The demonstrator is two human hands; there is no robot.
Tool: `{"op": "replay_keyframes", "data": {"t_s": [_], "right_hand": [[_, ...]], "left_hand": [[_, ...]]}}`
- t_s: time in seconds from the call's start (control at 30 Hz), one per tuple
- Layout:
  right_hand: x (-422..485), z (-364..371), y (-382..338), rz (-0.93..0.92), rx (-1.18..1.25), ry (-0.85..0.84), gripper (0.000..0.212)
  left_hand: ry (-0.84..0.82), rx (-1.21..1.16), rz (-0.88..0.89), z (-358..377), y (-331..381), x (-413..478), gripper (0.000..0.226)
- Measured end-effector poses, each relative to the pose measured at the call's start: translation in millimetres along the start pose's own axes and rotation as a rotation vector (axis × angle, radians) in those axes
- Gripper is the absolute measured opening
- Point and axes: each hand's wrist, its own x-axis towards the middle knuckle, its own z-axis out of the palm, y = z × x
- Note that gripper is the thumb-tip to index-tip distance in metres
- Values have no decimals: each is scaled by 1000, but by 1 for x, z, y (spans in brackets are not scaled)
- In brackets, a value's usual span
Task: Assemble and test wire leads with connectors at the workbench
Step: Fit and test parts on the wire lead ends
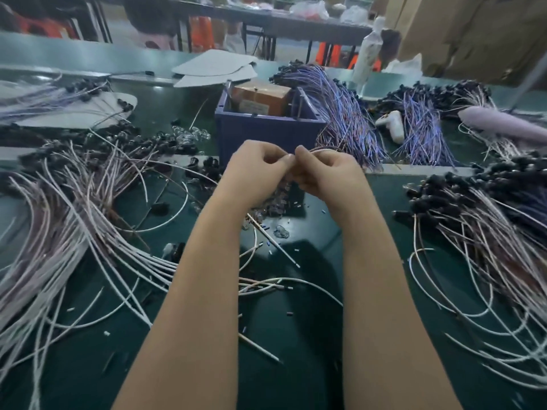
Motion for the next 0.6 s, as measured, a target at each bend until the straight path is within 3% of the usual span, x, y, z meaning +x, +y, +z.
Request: {"op": "replay_keyframes", "data": {"t_s": [0.17,0.37,0.43,0.5,0.6], "right_hand": [[8,-5,3,25,88,88,27],[7,-16,3,114,859,527,29],[7,-18,3,110,1034,564,31],[7,-13,4,143,876,450,32],[7,3,6,138,249,123,23]], "left_hand": [[26,-59,-92,-13,-12,2,25],[-38,-33,-164,-20,-17,-2,24],[-15,-28,-153,-20,-17,-3,25],[33,-41,-136,-18,-17,-1,25],[96,-46,-104,-9,-13,2,20]]}}
